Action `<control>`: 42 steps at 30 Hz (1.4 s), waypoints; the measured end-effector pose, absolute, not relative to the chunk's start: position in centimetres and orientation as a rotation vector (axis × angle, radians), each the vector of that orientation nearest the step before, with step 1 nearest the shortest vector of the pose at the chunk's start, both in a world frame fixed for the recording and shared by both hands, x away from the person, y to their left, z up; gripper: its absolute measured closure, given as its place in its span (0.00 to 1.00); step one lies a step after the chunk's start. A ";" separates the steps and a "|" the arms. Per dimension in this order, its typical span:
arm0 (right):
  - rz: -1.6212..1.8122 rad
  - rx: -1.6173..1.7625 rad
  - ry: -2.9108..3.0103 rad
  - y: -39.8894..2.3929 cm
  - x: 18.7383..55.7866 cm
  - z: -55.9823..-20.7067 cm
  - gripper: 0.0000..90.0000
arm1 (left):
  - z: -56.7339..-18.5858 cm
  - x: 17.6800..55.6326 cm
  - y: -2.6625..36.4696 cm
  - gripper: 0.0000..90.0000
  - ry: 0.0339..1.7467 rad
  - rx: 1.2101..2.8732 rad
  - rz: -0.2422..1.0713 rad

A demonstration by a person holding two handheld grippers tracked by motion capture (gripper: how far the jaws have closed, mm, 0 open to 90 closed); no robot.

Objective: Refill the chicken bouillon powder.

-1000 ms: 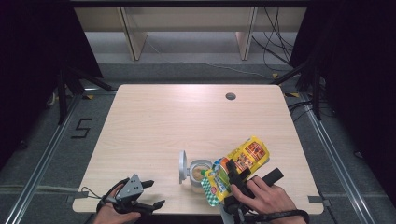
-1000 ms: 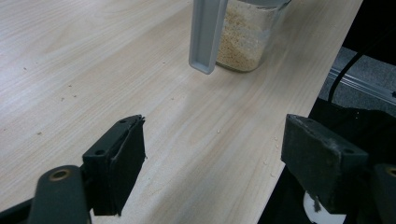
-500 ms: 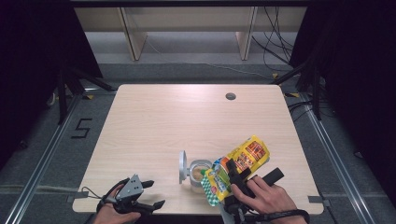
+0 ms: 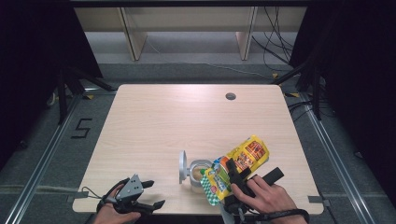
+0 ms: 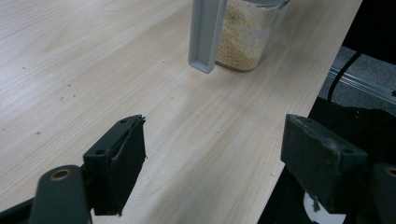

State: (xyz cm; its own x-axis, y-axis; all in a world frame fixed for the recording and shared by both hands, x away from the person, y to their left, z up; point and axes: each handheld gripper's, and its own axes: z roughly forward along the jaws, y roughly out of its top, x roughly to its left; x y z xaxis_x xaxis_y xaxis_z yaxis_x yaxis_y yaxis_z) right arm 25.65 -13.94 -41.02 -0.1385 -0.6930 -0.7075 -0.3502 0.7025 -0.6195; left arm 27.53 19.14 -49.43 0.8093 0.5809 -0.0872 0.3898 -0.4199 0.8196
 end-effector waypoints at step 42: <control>-0.102 -0.676 1.867 -16.5 26.3 -40.8 0.74 | -49.3 27.5 19.2 0.24 0.717 2.055 0.254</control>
State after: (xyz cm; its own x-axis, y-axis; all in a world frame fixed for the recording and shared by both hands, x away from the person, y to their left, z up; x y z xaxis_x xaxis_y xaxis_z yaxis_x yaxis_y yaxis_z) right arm 26.33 -16.53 -40.78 -0.2427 -0.4957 -0.8339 -0.4015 0.8339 -0.3788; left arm 27.48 19.17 -49.34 0.8092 0.5799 -0.0944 0.3912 -0.4120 0.8229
